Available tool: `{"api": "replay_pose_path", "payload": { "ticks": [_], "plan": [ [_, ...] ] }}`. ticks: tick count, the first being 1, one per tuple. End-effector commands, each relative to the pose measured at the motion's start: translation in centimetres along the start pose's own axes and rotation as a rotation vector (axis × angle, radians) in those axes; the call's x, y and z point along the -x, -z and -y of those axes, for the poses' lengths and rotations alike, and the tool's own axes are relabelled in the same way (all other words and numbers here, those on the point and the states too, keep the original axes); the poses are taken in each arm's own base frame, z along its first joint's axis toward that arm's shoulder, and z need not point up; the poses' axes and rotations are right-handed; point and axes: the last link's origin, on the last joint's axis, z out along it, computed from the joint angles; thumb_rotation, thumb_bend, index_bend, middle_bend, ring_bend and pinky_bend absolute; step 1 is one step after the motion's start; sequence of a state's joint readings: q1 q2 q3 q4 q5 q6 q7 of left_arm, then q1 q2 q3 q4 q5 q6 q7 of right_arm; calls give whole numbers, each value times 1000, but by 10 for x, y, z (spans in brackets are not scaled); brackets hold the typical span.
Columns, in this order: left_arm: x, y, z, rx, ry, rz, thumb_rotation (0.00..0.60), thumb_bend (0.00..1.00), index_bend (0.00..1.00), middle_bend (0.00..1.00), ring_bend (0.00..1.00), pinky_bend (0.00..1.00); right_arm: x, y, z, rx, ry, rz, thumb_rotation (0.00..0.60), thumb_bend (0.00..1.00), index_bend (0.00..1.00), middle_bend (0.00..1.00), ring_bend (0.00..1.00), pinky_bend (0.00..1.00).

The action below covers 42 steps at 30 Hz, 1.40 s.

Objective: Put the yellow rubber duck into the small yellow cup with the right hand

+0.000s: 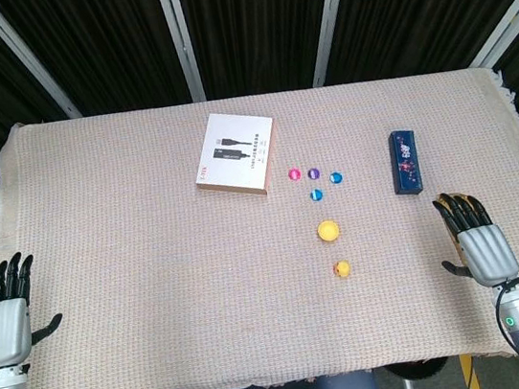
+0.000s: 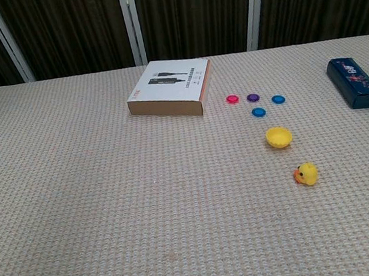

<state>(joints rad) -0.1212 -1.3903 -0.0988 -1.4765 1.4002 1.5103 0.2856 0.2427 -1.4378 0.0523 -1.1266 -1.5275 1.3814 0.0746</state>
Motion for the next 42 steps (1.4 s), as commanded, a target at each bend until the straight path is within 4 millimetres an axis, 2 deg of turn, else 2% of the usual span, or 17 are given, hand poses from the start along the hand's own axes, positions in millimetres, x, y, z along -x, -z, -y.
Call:
{"api": "replay_pose_path", "payload": {
  "ticks": [1,27,33,38,42],
  "plan": [
    [0,0,0,0,0,-1,600,34,0,0,0,170,0,0,0,0,0,1,600,0,36,0,0,0],
    [-1,0,-1,9,-5,-10,600,36,0,0,0,171,0,1,8,16,-28,-25,600,0,68,0,0,0],
    [-2,-1,-1,10,1,-17,600,35,0,0,0,170,7,3,30,-64,-34,15,600,0,97,0,0,0],
    [-2,-2,-2,15,0,-20,600,35,0,0,0,170,17,-1,60,-155,57,31,600,0,112,0,0,0],
    [-2,-3,-2,14,4,-17,600,35,0,0,0,170,22,-5,86,-186,32,29,600,0,132,0,0,0]
  ]
}}
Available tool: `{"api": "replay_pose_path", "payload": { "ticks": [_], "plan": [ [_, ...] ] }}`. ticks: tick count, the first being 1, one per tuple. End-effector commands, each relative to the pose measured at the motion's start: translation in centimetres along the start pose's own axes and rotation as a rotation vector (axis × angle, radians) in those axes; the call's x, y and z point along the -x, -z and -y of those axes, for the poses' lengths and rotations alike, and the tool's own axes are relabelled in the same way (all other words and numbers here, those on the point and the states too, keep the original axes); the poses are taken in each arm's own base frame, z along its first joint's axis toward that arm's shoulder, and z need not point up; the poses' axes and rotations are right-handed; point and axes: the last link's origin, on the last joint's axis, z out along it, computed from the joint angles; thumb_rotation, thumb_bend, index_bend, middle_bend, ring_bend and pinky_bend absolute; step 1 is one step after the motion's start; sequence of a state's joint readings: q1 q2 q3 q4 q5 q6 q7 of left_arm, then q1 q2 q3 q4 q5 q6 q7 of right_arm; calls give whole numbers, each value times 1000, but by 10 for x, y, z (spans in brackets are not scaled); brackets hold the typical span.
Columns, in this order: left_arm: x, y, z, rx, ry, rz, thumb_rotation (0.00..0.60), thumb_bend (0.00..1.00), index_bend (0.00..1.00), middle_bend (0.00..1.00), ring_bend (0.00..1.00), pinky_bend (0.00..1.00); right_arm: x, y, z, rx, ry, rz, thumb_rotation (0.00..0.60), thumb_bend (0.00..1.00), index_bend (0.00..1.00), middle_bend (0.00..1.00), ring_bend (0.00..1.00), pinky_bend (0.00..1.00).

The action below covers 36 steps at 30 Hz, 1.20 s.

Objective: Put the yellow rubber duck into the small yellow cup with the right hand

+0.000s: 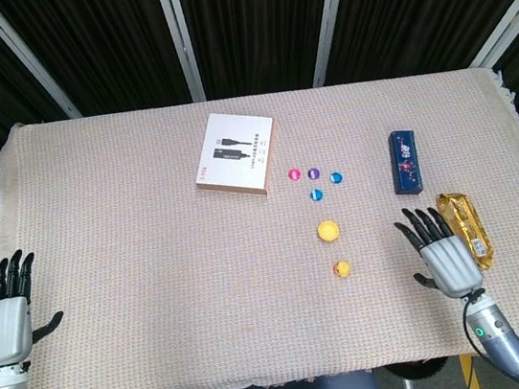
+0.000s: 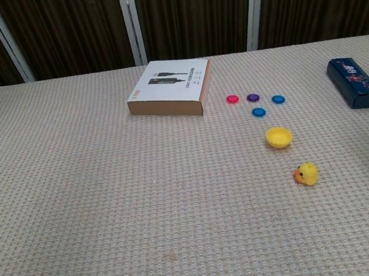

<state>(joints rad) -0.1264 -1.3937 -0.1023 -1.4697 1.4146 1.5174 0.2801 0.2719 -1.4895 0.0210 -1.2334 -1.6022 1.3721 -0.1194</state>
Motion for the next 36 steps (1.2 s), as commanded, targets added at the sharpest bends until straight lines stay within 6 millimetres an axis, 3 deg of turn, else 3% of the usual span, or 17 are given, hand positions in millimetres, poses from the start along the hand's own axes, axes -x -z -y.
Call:
{"api": "replay_pose_path", "payload": {
  "ticks": [1,9,17,29,36],
  "plan": [
    [0,0,0,-1,3,-1,600,35,0,0,0,170,5,-10,33,-50,-43,6,600,0,132,0,0,0],
    [-1,0,1,-2,3,-7,600,34,0,0,0,170,24,-17,72,-49,-131,84,600,0,139,0,0,0],
    [-2,-1,2,-13,5,-20,600,35,0,0,0,170,39,-29,97,-39,-212,116,600,33,166,0,0,0],
    [-1,-1,2,-8,3,-12,600,35,0,0,0,170,35,-49,115,-68,-211,89,600,80,216,0,0,0],
    [-1,-1,2,-8,4,-10,600,34,0,0,0,170,37,-57,110,-52,-193,91,600,101,288,0,0,0]
  ]
}}
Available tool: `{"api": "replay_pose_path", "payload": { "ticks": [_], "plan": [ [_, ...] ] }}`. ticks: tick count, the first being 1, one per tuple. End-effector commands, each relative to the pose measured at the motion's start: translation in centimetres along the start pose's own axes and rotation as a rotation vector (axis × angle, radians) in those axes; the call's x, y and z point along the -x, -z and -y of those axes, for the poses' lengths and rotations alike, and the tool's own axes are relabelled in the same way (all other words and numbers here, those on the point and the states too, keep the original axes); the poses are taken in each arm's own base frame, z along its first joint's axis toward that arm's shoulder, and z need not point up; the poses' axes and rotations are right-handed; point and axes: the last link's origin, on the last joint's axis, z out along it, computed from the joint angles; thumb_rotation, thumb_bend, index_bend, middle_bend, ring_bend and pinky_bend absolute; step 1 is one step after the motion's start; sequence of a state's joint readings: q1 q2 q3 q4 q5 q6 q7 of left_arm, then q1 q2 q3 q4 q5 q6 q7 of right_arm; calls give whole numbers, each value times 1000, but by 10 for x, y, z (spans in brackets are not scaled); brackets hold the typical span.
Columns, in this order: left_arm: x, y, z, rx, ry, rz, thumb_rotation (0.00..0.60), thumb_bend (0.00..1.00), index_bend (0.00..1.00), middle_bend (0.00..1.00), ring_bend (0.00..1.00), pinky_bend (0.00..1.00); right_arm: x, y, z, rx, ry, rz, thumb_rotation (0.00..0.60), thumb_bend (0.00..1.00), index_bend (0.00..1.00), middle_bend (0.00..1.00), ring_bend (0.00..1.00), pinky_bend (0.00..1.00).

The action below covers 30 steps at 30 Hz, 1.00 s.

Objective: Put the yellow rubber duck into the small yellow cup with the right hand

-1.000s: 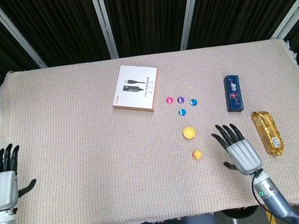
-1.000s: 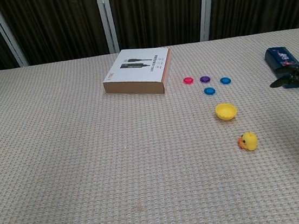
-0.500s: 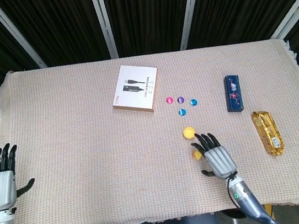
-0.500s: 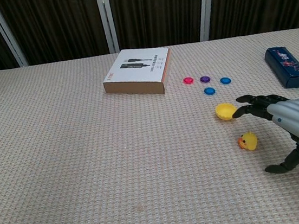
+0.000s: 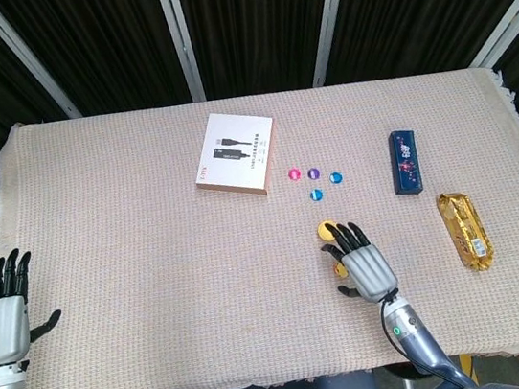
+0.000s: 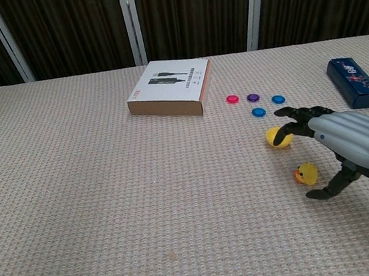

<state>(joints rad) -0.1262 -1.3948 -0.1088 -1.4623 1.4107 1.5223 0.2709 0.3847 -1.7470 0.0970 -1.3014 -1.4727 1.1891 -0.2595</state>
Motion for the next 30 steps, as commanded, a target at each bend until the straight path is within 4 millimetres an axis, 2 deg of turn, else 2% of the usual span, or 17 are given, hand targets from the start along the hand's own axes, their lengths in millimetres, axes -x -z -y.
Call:
{"api": "replay_pose_path", "payload": {
  "ticks": [1,11,20,30],
  "plan": [
    [0,0,0,2,-1,0,600,33,0,0,0,170,2,-4,-3,12,5,6,600,103,294,0,0,0],
    [0,0,-2,7,-6,-1,600,37,0,0,0,171,9,-14,-12,31,15,20,600,140,349,0,0,0],
    [0,0,-2,7,-6,1,600,35,0,0,0,170,9,-15,-13,24,20,5,600,158,490,0,0,0],
    [0,0,-2,8,-5,3,600,36,0,0,0,171,10,-16,-16,35,22,4,600,159,518,0,0,0]
  ]
}}
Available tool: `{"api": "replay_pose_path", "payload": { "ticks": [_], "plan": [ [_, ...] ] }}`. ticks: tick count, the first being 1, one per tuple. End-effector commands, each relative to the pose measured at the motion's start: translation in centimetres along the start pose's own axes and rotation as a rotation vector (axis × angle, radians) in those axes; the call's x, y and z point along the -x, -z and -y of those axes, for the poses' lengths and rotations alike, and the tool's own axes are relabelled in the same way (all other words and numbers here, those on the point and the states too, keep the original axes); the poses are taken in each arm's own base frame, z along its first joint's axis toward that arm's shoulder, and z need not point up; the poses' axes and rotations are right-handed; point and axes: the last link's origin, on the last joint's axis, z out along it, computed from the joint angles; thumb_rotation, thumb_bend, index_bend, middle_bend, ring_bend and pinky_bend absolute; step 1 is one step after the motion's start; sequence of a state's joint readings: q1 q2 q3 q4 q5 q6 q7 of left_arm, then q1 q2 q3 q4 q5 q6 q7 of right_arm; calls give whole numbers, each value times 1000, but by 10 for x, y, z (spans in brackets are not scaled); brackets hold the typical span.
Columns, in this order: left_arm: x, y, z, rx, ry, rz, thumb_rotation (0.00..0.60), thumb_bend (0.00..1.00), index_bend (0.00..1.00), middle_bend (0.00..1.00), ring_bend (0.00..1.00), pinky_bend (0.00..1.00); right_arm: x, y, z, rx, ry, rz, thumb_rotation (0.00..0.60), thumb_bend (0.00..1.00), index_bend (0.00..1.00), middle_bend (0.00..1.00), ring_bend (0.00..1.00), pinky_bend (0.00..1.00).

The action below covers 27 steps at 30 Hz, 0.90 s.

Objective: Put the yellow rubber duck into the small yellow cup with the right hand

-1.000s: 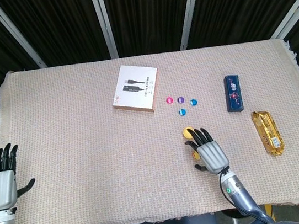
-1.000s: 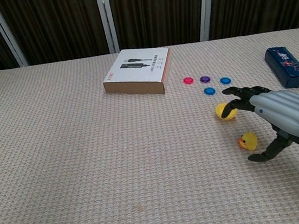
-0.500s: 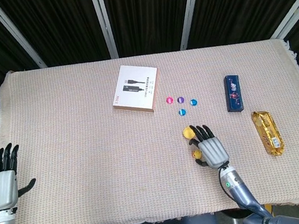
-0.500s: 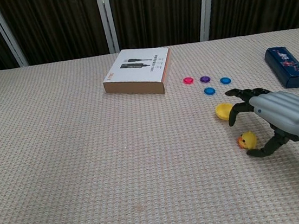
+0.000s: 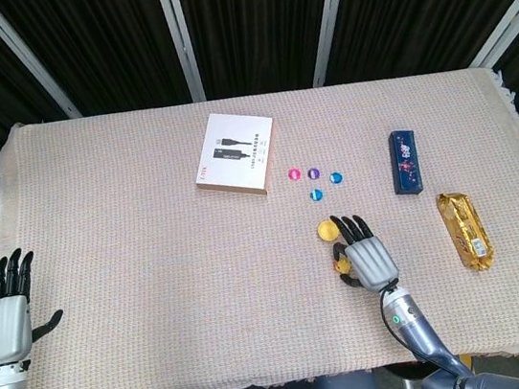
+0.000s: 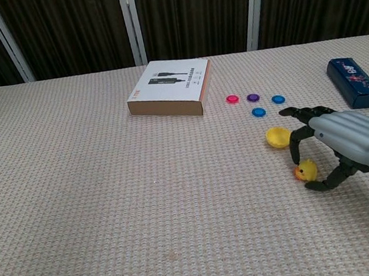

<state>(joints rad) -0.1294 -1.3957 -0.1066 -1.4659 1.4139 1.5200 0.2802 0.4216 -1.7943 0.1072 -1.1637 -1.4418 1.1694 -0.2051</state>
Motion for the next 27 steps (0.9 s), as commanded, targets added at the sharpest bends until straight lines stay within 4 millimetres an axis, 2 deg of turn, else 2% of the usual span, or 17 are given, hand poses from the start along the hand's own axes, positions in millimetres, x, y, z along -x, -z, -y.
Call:
{"api": "replay_pose_path", "payload": {
  "ticks": [1,7,17,27],
  "plan": [
    [0,0,0,1,-1,0,600,35,0,0,0,171,-1,0,0,0,-4,-4,600,159,519,0,0,0],
    [0,0,-1,3,-4,0,600,35,0,0,0,170,-1,0,0,0,-5,-9,600,158,522,0,0,0],
    [-1,0,-1,5,-8,-4,600,35,0,0,0,170,-18,-6,0,-16,-17,-58,600,159,524,0,0,0],
    [0,0,-2,10,-8,-4,600,34,0,0,0,170,-34,-28,0,0,-23,-94,600,160,524,0,0,0]
  ]
}}
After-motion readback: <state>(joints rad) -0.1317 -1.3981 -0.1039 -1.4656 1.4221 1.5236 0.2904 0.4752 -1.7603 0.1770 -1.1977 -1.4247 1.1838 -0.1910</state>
